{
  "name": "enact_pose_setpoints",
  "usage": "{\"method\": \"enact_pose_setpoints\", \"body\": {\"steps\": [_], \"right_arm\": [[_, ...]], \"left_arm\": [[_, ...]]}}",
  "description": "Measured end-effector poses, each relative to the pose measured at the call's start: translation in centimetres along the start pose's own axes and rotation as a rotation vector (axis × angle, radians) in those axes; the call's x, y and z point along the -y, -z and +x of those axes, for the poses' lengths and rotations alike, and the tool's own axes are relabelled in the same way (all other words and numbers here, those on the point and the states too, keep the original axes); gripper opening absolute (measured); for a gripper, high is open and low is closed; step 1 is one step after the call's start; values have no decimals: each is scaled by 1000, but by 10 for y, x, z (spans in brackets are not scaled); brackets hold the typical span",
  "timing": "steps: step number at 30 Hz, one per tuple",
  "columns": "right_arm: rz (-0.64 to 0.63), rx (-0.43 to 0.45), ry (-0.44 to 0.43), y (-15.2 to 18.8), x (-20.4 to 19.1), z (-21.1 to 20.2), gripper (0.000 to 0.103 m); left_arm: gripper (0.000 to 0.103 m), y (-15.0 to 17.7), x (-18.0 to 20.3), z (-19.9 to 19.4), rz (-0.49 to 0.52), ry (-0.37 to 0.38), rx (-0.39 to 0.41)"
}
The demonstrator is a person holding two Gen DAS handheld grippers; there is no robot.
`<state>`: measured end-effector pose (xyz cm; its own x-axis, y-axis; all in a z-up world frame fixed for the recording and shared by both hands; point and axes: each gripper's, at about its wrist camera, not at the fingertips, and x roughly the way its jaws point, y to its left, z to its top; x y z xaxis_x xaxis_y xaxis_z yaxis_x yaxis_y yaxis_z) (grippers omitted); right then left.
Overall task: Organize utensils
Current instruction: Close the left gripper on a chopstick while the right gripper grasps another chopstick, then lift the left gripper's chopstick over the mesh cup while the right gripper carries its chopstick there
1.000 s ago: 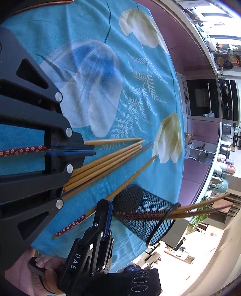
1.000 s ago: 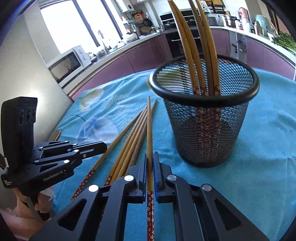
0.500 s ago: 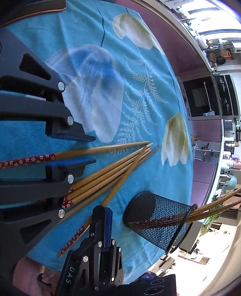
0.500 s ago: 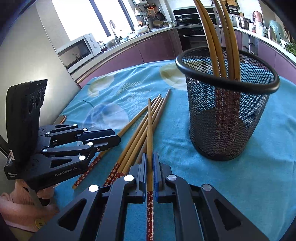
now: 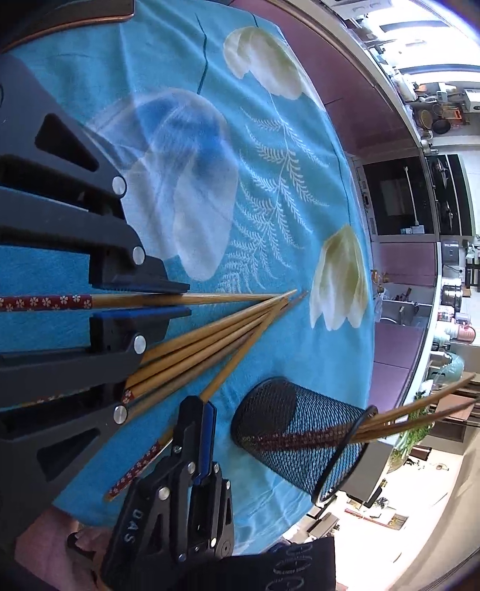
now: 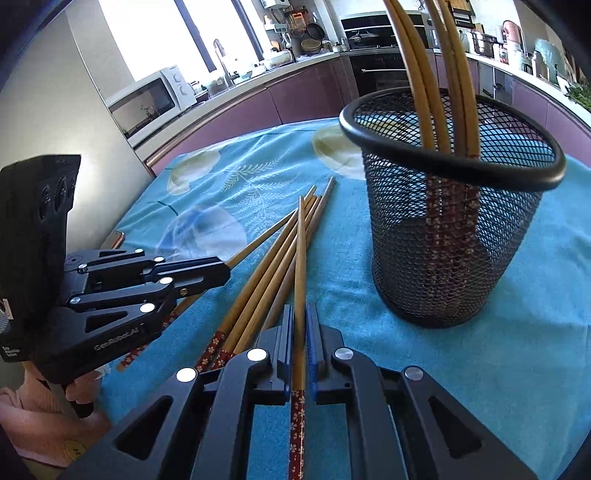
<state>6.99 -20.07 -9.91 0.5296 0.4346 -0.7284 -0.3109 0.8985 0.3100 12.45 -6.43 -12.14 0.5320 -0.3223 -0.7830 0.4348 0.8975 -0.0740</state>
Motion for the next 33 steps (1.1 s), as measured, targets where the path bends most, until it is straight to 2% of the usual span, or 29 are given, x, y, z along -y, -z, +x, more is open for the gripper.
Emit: {"method": "enact_pose_setpoints", "body": {"steps": [4,9,13,24,29,32,33], "right_arm": [[-2,9,-11,0,1,-4,6],[0,5,-14,1,2,-4,6],[4,3,-12,2,5,-5,6],[-30,-28,36,1,3,0,8],[-43,-29,46,-1,3,3,8],[-44,-27,43,-1,3,1,6],[-45,-21,40,-1,3,-1,6]], "left_arm": [[8,4,4,-6,13,28,3],[8,7,0,-8,-16,-5,12],[8,7,-5,-17,-31,19,31],[8,11,8,2,30,75,-35],[14,6,6,11,47,98,-54],[14,1,5,14,33,110,-62],[10,0,4,15,28,108,-61]]}}
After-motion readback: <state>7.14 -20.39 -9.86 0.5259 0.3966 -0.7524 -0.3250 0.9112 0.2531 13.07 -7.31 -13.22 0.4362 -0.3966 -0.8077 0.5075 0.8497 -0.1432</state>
